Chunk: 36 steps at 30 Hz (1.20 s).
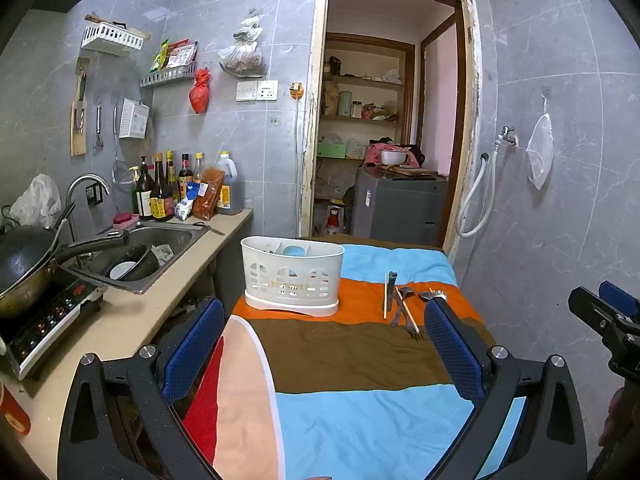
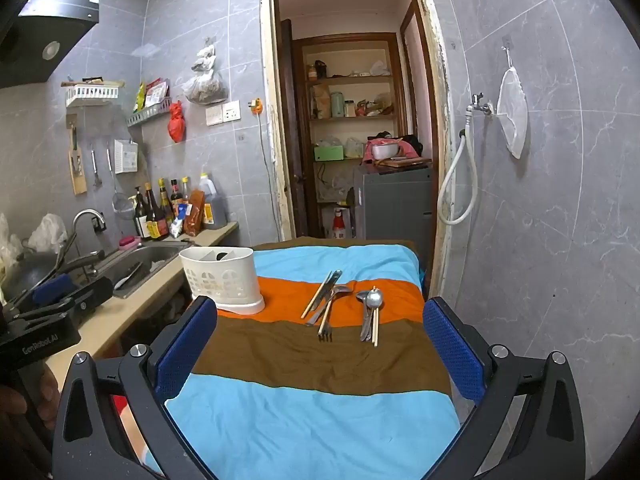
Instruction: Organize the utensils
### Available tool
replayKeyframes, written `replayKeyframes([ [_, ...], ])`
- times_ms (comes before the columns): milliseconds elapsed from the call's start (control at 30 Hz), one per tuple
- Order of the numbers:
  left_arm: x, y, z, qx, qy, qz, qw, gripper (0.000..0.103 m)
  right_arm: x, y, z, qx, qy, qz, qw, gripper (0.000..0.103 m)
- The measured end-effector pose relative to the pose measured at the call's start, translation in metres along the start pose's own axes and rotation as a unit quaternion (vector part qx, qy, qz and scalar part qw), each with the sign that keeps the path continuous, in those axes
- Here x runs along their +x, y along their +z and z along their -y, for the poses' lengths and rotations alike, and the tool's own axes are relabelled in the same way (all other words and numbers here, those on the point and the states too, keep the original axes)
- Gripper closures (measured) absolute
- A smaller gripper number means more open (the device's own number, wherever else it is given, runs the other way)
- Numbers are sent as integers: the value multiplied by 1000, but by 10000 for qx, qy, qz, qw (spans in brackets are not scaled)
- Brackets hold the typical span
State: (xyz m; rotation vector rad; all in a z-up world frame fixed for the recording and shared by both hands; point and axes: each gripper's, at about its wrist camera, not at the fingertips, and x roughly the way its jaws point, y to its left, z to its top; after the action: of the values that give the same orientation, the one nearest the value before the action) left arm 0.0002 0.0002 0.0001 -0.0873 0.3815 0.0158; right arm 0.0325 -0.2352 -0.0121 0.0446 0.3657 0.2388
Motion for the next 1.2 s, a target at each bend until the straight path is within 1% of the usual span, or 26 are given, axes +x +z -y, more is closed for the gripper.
replayKeyframes([
  [633, -1, 1, 2, 47, 25, 38, 10000, 5, -1, 1, 0, 5, 5, 33, 10000, 0],
  [833, -2, 2, 10, 55, 47, 46, 10000, 5, -1, 1, 0, 4, 1, 33, 10000, 0],
  [1200, -2, 1, 6, 2, 18, 20, 10000, 5, -2, 1, -1, 2, -5, 34, 10000, 0],
])
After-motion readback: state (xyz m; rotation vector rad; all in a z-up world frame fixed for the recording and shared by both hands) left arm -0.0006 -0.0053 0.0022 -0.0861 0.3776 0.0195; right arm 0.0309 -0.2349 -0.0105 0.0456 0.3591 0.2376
